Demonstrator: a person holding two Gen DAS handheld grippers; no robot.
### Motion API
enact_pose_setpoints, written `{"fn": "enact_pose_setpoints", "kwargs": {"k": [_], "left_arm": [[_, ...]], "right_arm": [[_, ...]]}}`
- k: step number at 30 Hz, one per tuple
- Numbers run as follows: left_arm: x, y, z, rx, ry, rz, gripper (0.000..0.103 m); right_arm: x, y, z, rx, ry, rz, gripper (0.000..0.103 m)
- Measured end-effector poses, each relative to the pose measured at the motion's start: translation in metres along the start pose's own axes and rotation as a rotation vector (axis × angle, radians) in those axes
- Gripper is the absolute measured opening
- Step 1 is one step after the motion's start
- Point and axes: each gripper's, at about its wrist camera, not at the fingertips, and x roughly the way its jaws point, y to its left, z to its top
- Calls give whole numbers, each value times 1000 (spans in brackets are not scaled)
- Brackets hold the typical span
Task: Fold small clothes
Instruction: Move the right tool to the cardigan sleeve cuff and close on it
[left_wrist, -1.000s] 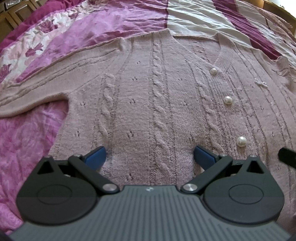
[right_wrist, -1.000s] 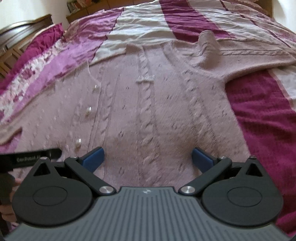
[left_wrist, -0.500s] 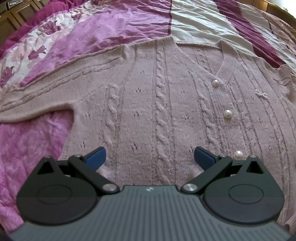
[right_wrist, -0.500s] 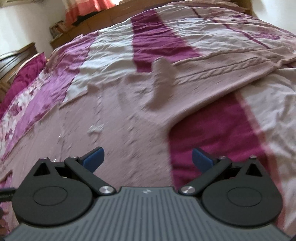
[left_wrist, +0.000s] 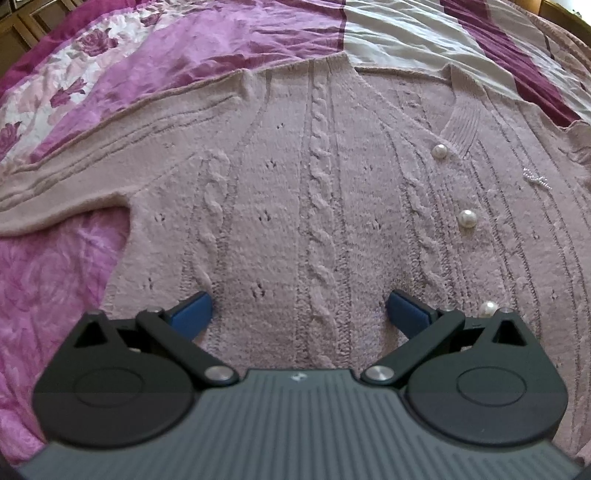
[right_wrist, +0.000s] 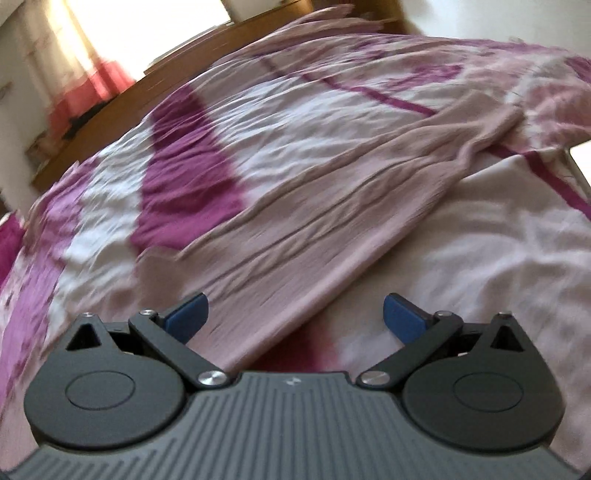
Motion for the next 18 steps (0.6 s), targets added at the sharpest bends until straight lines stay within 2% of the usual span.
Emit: {"fn": "enact_pose_setpoints", "kwargs": {"k": [3, 8, 17, 18], "left_arm": [[2, 1, 0, -4, 2, -1, 103], [4, -2, 0, -1, -1, 12, 103], [6, -4, -3, 12, -12, 20, 103], [6, -4, -3, 14, -14, 21, 103]], "right_arm": [[16, -17, 15, 44, -26, -19, 103], [35, -39, 34, 108, -67, 6, 103], [52, -61, 65, 230, -131, 14, 103], [53, -64, 68, 253, -141, 16, 98]]}}
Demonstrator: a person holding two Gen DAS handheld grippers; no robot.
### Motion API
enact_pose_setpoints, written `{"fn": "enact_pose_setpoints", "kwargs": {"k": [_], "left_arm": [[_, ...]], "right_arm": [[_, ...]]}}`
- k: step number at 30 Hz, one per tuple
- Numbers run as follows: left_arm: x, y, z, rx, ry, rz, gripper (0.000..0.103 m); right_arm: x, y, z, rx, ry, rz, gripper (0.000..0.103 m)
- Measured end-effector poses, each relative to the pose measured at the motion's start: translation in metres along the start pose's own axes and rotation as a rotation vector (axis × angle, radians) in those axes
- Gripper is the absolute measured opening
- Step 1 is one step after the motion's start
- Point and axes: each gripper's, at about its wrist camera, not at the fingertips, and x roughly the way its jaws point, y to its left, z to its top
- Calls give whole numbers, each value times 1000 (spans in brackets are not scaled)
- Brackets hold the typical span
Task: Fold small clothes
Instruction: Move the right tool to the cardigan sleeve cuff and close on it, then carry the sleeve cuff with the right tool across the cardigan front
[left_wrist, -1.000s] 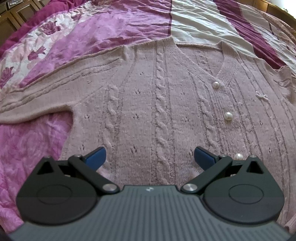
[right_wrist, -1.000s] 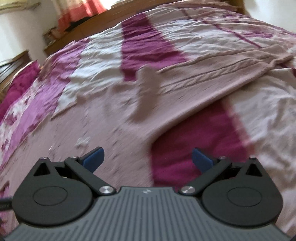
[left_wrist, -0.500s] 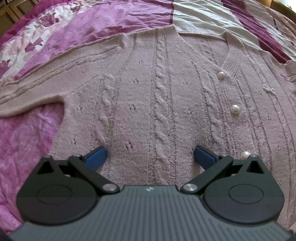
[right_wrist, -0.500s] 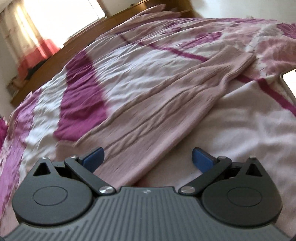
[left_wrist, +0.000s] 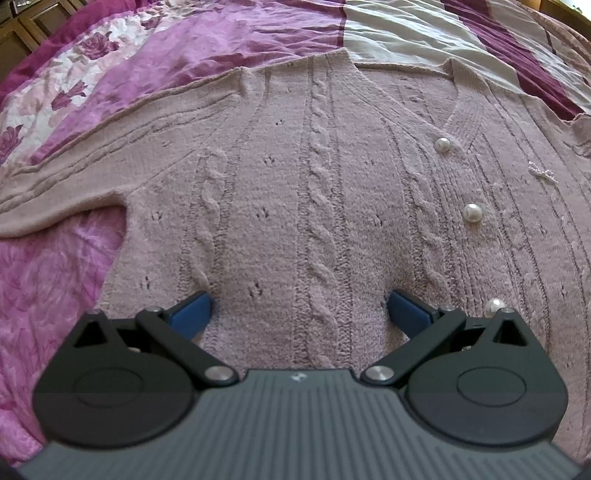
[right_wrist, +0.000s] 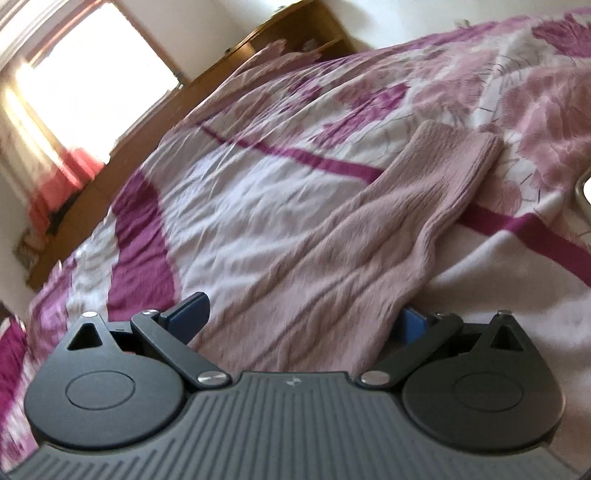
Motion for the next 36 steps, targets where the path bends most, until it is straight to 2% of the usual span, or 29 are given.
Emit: {"fn": "enact_pose_setpoints", "kwargs": {"k": [1, 2, 3, 4, 6, 13, 22, 29, 36], "left_arm": [[0, 0, 0, 2, -3, 1, 103], [0, -1, -1, 5, -5, 1, 103], [0, -1, -1, 8, -9, 2, 103], [0, -2, -1, 12, -13, 2, 103], [0, -2, -2, 19, -18, 1, 103], [-1, -1, -2, 34, -34, -15, 103], [-3, 3, -2, 44, -44, -32, 103], [-12, 10, 2, 43, -63, -55, 103], [-27, 25, 10, 54, -121, -29, 103]], "right_arm": [[1, -1, 2, 10, -6, 0, 82], [2, 0, 4, -1, -7, -13, 71], [3, 2, 6, -20, -7, -42, 43], [4, 4, 6, -41, -7, -72, 20], [-2, 3, 6, -49, -20, -41, 14], [-46, 16, -2, -75, -94, 79, 13], [-115, 48, -20, -74, -138, 226, 13], [-157, 106, -43, -126, -137, 352, 13], [-183, 179, -81, -211, -116, 432, 13]]}}
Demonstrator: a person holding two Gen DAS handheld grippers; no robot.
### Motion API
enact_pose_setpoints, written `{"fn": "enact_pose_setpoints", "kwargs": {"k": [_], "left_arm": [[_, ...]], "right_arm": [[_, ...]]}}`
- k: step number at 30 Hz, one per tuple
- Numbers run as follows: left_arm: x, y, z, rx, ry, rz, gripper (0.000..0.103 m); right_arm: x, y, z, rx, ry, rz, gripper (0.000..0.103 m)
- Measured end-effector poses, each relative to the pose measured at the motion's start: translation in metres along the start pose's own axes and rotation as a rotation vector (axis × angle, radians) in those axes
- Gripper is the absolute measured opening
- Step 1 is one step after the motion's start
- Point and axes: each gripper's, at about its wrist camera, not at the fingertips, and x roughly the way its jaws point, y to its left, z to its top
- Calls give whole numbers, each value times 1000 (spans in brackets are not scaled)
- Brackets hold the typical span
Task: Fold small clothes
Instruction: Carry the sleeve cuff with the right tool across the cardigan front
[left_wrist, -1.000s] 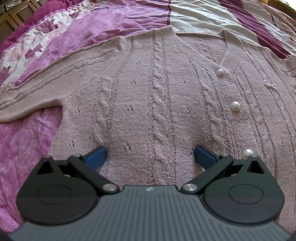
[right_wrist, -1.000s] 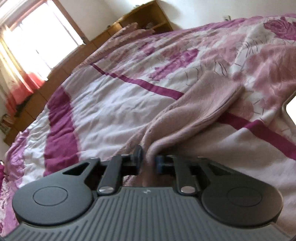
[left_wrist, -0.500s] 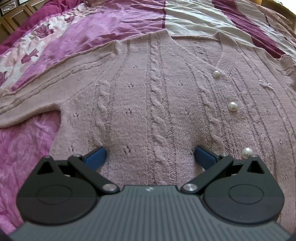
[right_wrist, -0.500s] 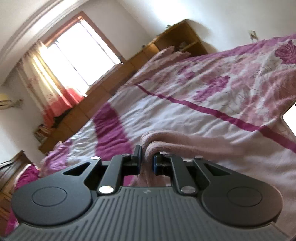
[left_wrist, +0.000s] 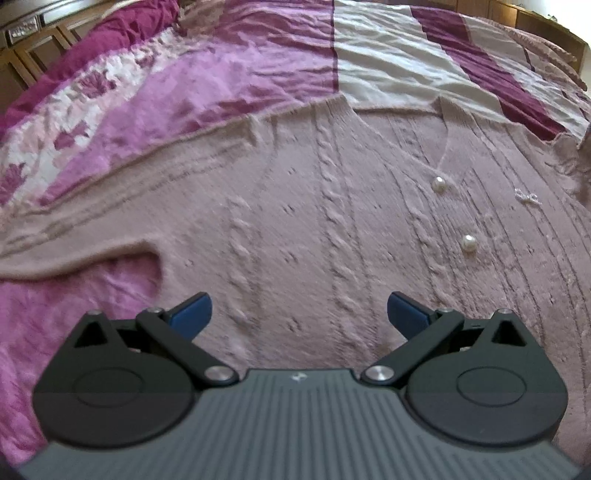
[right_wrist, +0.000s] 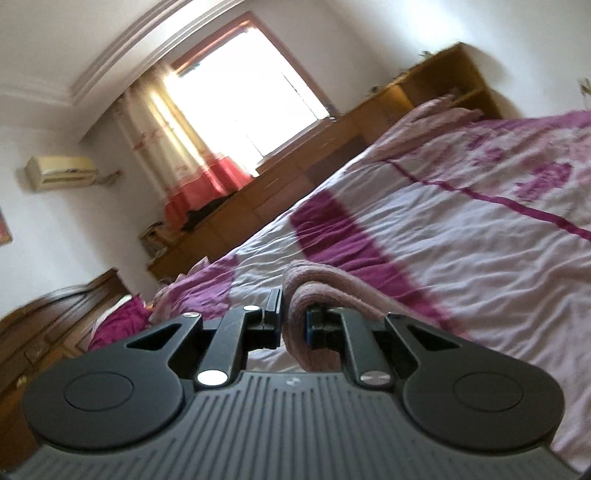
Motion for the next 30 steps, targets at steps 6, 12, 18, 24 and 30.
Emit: {"fn": "enact_pose_setpoints", "kwargs": {"k": [6, 12, 18, 24, 30], "left_arm": [[-8, 17, 4, -19, -38, 23, 103], [-9, 40, 2, -84, -31, 30, 103], [-10, 57, -1, -126, -32, 43, 103], [-10, 64, -1, -144, -34, 42, 103], [-9, 63, -3, -147, -32, 35, 103]], "right_arm": [[13, 53, -32, -1, 51, 47, 13], [33, 101, -68, -52, 106, 71, 13], [51, 130, -109, -105, 174, 79, 13], [76, 132, -142, -99, 248, 70, 13], [96, 133, -174, -112, 348, 82, 13]]}}
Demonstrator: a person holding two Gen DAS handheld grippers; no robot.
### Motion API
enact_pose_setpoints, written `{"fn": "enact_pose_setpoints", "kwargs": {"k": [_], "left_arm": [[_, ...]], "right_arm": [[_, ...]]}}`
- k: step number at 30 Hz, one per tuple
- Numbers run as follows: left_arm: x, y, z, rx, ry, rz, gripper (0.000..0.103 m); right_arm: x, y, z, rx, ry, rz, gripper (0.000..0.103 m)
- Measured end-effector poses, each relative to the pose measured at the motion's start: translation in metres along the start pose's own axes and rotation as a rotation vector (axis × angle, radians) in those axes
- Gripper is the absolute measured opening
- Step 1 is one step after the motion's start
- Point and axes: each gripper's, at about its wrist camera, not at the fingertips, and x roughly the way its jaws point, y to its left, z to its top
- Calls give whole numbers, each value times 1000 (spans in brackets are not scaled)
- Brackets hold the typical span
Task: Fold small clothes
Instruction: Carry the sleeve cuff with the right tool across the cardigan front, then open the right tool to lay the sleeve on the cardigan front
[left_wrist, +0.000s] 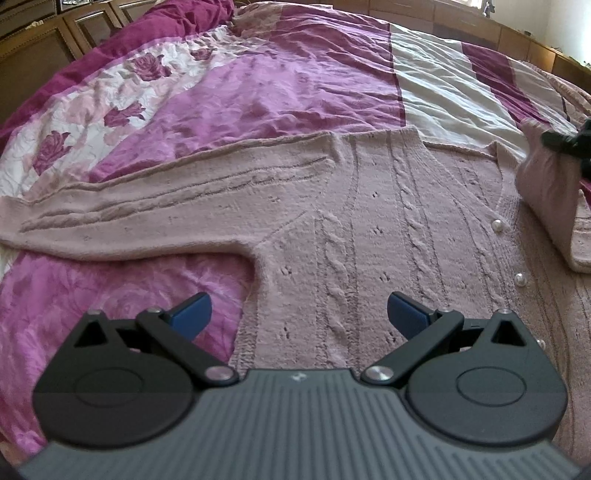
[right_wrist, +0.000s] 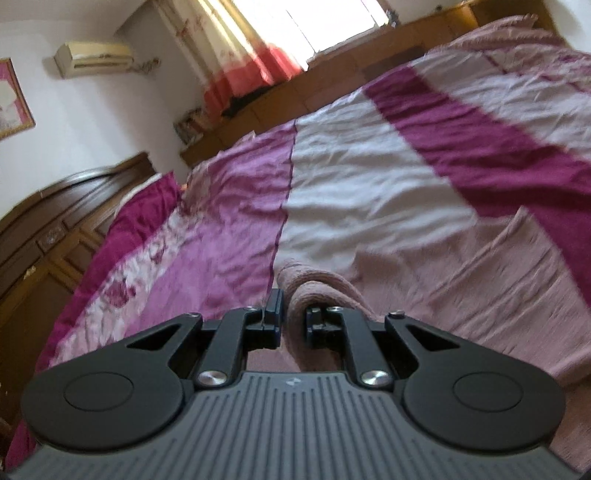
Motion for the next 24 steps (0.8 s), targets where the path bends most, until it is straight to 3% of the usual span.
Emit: {"fn": "enact_pose_setpoints", "kwargs": {"k": [6, 9, 13, 15, 24], "left_arm": [[0, -1, -1, 3, -1, -3, 103], [0, -1, -2, 2, 1, -4, 103], [-1, -1, -3, 2, 2, -3, 103], [-1, -2, -3, 4, -1, -5, 103], [-4, -4, -3, 9, -11, -20, 103]], "right_arm": [[19, 0, -28, 17, 100, 2, 17], [25, 1, -37, 18, 143, 0, 33], [26, 2, -45, 20, 166, 9, 68], [22, 3, -47, 25, 168, 17, 74], [-14, -3, -52, 23, 211, -8, 82]]}}
